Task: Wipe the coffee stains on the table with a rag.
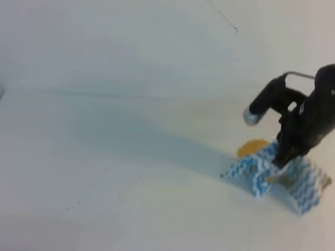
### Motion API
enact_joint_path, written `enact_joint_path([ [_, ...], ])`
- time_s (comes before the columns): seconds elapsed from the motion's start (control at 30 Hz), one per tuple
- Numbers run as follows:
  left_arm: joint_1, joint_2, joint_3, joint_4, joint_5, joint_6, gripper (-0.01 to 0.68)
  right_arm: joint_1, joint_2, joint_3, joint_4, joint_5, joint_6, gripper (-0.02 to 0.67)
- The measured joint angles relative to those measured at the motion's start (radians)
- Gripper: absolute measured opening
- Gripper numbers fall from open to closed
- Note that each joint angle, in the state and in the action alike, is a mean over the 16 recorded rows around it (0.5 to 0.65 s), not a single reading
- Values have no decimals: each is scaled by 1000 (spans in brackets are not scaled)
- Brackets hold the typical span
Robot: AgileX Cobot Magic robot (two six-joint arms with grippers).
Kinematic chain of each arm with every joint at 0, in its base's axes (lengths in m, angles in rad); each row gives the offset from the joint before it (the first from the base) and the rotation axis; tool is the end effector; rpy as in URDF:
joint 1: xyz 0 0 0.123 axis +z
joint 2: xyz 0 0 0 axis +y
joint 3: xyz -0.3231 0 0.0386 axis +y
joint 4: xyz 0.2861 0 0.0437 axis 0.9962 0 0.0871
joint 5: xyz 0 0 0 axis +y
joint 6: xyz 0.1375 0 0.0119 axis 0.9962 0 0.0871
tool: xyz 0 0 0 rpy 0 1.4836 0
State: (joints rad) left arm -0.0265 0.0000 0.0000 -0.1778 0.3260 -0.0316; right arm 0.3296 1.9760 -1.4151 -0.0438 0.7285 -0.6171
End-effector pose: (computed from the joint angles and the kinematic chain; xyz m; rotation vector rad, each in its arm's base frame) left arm 0.0968 -0.0104 0.1732 -0.1166 1.8057 -0.2125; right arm 0.4536 0.1509 0.1608 -1.3006 2.4562 -0.1227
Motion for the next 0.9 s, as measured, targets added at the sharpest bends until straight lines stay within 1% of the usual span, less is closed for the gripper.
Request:
enact_joint_path([
  [0.17, 0, 0, 0, 0, 0, 0, -4, -5, 55, -131, -64, -73, 70, 12],
  [0.37, 0, 0, 0, 0, 0, -1, -4, -12, 156, -230, -79, -99, 125, 12],
  [0.6, 0, 0, 0, 0, 0, -1, -4, -13, 246, -274, -49, 2, 153, 12],
  [0.9, 0, 0, 0, 0, 0, -2, -4, -12, 264, -305, 105, 181, 85, 12],
])
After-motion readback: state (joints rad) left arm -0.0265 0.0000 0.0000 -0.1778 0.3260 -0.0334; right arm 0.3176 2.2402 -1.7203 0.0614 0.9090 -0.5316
